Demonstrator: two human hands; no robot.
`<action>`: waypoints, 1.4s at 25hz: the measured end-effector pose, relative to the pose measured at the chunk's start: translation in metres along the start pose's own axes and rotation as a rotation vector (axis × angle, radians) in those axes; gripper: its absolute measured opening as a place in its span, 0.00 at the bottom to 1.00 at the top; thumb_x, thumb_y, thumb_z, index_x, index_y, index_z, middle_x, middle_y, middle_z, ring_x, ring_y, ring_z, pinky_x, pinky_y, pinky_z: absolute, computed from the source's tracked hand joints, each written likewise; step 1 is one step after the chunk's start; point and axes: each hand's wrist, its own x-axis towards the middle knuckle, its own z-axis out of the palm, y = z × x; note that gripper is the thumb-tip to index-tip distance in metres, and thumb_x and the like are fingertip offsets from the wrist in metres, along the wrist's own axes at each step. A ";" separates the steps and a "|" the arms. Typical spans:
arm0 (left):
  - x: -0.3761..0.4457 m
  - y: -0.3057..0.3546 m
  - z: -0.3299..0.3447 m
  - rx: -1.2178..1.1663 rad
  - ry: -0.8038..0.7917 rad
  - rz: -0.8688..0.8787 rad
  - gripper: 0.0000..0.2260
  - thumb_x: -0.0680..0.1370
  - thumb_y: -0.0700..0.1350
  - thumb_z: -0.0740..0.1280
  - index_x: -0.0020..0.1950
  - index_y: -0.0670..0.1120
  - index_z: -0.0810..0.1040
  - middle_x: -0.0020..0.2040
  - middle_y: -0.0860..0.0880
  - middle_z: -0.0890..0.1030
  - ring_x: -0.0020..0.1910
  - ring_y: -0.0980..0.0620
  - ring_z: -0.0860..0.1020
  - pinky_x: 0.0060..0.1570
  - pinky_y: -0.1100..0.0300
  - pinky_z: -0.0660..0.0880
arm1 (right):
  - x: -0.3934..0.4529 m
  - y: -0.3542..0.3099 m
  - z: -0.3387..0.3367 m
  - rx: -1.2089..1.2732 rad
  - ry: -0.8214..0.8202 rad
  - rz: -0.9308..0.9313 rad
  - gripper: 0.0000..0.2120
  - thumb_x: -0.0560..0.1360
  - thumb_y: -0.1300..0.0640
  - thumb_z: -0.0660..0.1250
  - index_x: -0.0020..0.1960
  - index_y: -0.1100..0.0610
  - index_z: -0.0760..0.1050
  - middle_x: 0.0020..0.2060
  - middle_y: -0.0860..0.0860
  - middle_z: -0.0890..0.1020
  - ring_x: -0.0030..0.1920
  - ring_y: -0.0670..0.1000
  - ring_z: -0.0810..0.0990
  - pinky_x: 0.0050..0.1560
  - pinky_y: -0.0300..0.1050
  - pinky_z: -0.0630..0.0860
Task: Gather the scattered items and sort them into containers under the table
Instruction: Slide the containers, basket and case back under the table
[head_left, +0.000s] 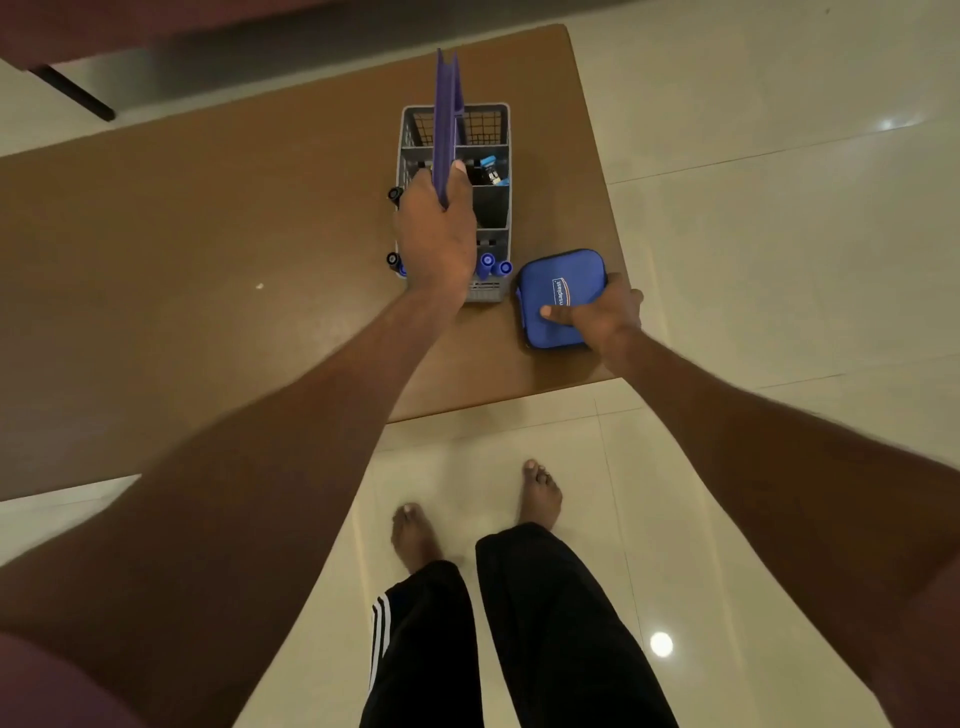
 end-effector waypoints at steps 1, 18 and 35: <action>-0.007 -0.002 -0.007 0.023 0.018 0.018 0.11 0.85 0.51 0.62 0.47 0.46 0.74 0.32 0.54 0.69 0.27 0.59 0.67 0.27 0.67 0.66 | -0.002 0.003 0.001 0.116 -0.017 0.006 0.47 0.60 0.41 0.85 0.71 0.52 0.68 0.63 0.52 0.74 0.63 0.57 0.77 0.61 0.56 0.80; -0.219 -0.119 -0.247 -0.041 0.153 -0.012 0.12 0.84 0.56 0.63 0.46 0.49 0.74 0.38 0.49 0.75 0.34 0.57 0.73 0.33 0.59 0.76 | -0.244 0.059 0.126 0.675 -0.192 0.004 0.24 0.72 0.58 0.79 0.64 0.56 0.74 0.51 0.48 0.83 0.48 0.50 0.83 0.48 0.54 0.83; -0.281 -0.425 -0.213 -0.046 0.249 -0.173 0.14 0.84 0.56 0.62 0.49 0.46 0.76 0.39 0.52 0.77 0.35 0.57 0.77 0.30 0.71 0.72 | -0.168 0.182 0.348 0.709 -0.113 -0.153 0.35 0.74 0.57 0.78 0.74 0.46 0.64 0.58 0.50 0.78 0.51 0.51 0.84 0.40 0.46 0.84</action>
